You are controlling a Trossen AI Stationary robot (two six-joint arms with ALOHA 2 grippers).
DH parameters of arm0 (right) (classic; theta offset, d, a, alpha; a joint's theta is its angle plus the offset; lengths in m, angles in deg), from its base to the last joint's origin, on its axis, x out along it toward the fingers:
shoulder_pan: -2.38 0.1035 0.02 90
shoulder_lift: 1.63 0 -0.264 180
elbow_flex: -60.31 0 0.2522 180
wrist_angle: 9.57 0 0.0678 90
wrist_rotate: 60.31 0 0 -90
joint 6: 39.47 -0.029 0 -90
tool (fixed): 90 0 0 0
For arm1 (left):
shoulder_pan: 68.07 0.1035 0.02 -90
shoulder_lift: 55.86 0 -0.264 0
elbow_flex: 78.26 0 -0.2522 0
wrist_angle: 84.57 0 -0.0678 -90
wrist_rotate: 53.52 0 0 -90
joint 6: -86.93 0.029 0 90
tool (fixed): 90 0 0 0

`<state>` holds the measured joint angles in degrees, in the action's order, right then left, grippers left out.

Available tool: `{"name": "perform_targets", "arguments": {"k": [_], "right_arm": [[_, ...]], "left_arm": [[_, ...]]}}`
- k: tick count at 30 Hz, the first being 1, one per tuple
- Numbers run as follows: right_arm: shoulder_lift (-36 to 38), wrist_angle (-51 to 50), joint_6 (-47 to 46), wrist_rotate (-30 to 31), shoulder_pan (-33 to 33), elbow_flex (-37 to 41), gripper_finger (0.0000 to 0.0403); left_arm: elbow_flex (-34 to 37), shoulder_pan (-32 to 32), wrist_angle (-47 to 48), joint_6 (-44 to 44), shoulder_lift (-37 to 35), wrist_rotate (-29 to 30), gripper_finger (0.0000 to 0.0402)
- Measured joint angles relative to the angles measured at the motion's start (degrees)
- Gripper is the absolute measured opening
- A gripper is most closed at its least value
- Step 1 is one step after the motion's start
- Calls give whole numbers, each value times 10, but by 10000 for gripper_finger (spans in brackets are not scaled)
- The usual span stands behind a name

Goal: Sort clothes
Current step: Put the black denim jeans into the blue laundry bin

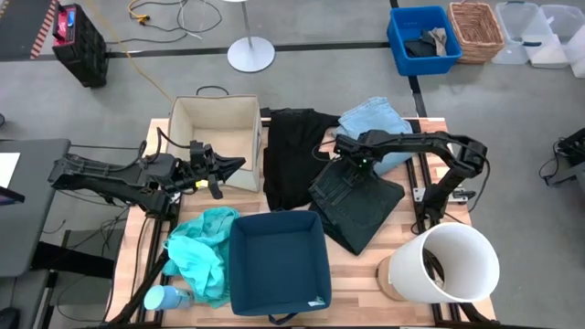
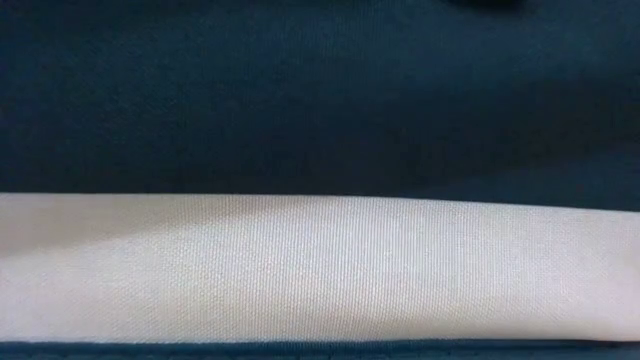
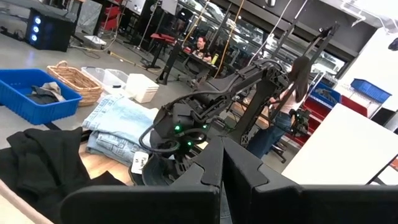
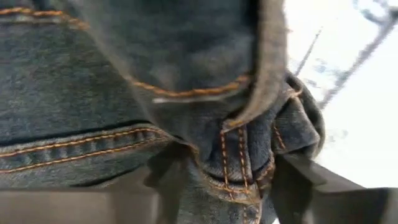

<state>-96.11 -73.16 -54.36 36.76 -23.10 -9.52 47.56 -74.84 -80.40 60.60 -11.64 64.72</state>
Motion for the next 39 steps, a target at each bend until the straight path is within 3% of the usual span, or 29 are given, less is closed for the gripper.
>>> {"name": "perform_targets", "arguments": {"k": [7, 10, 18, 30, 39], "right_arm": [[-3, 8, 4, -9, 17, 0, 69], [-3, 8, -5, -15, 17, 0, 30], [21, 6, -61, -1, 35, 3, 30], [133, -16, -127, 60, 102, 3, 30], [218, -5, -150, 85, 118, 2, 30]], "left_arm": [[0, 0, 0, 1, 0, 0, 0], [0, 0, 0, 1, 0, 0, 0], [0, 0, 0, 1, 0, 0, 0], [0, 0, 14, 0, 0, 0, 0], [0, 0, 15, -2, 0, 0, 0]]}}
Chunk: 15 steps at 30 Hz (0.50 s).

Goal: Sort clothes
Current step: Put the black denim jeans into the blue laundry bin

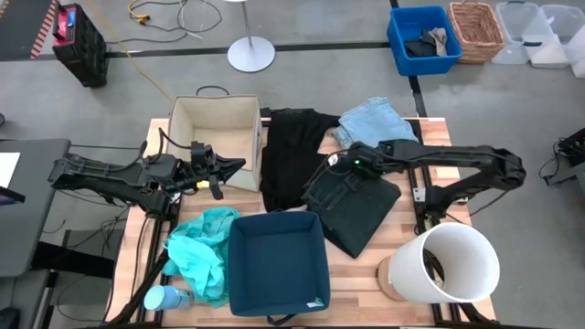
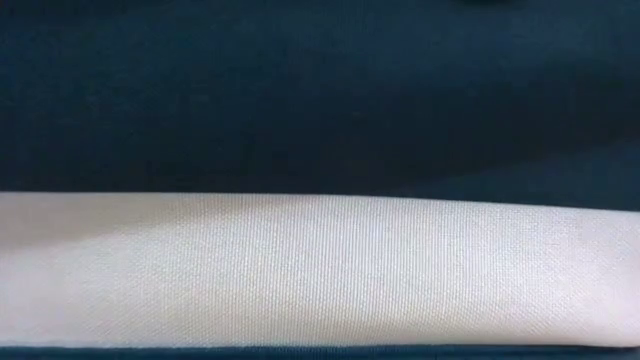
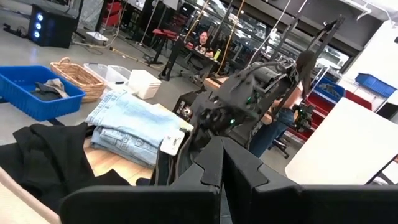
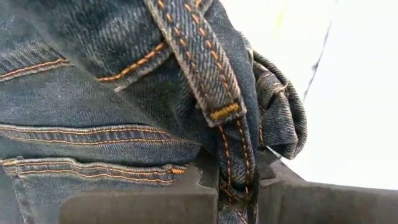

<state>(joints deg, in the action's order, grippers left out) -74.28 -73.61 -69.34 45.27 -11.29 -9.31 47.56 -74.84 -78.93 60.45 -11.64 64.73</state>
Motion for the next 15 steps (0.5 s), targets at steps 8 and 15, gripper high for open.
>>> {"name": "perform_targets", "arguments": {"k": [8, 15], "right_arm": [[56, -1, 20, 18, 1, -43, 30], [83, -1, 42, 41, -7, -89, 30]], "left_arm": [[0, 0, 2, -1, 0, 0, 0], [0, 0, 2, -1, 0, 0, 0]]}}
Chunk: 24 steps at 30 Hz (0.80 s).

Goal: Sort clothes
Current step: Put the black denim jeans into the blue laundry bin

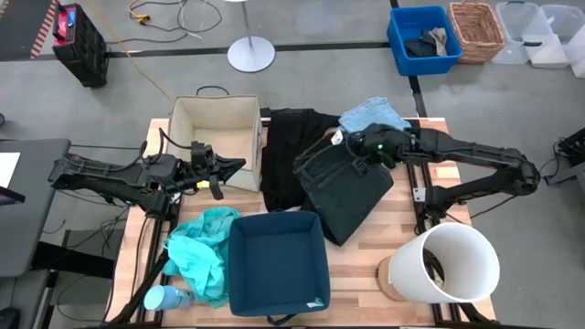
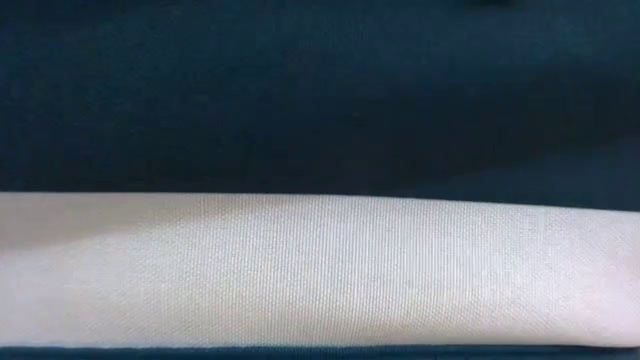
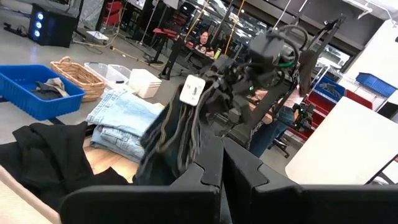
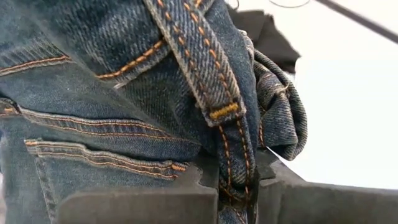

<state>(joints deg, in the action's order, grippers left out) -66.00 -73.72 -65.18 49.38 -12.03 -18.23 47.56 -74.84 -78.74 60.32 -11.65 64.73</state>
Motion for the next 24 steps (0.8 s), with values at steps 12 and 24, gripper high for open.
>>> {"name": "perform_targets", "arguments": {"k": [12, 24], "right_arm": [[4, 21, 41, 4, -7, -108, 30], [4, 125, 81, 4, -8, -193, 29]], "left_arm": [[0, 0, 0, 0, 0, 0, 0], [0, 0, 7, 4, 0, 0, 0]]}}
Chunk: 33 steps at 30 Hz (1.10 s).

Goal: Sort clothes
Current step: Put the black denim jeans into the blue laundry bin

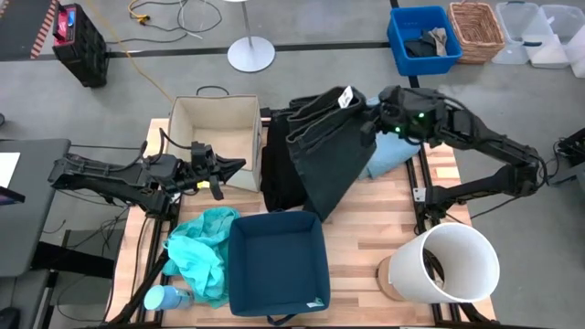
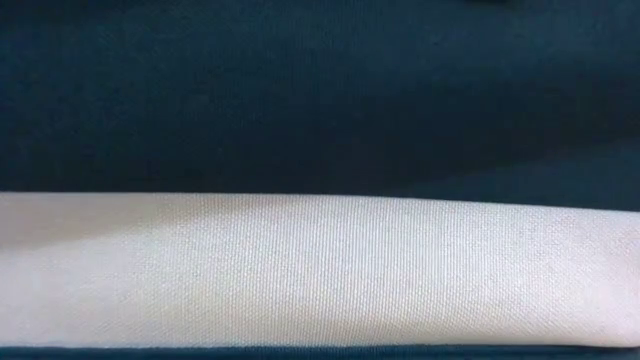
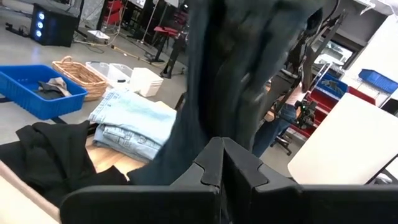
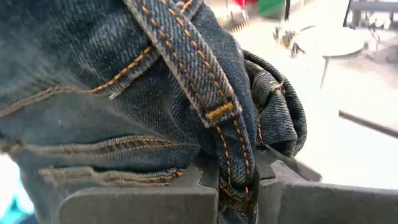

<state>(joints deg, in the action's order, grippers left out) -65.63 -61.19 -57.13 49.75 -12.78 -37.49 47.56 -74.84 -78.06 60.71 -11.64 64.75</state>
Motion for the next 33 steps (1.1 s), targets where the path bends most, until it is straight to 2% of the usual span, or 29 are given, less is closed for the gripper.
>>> {"name": "perform_targets", "arguments": {"k": [12, 29, 33], "right_arm": [[0, 177, 17, -2, 35, -47, 29], [-53, 402, -21, -8, 147, -48, 29], [-70, 465, -25, -34, 180, -48, 29]], "left_arm": [[0, 0, 2, 14, 0, 0, 0], [0, 0, 0, 13, 0, 0, 0], [0, 0, 0, 13, 0, 0, 0]]}}
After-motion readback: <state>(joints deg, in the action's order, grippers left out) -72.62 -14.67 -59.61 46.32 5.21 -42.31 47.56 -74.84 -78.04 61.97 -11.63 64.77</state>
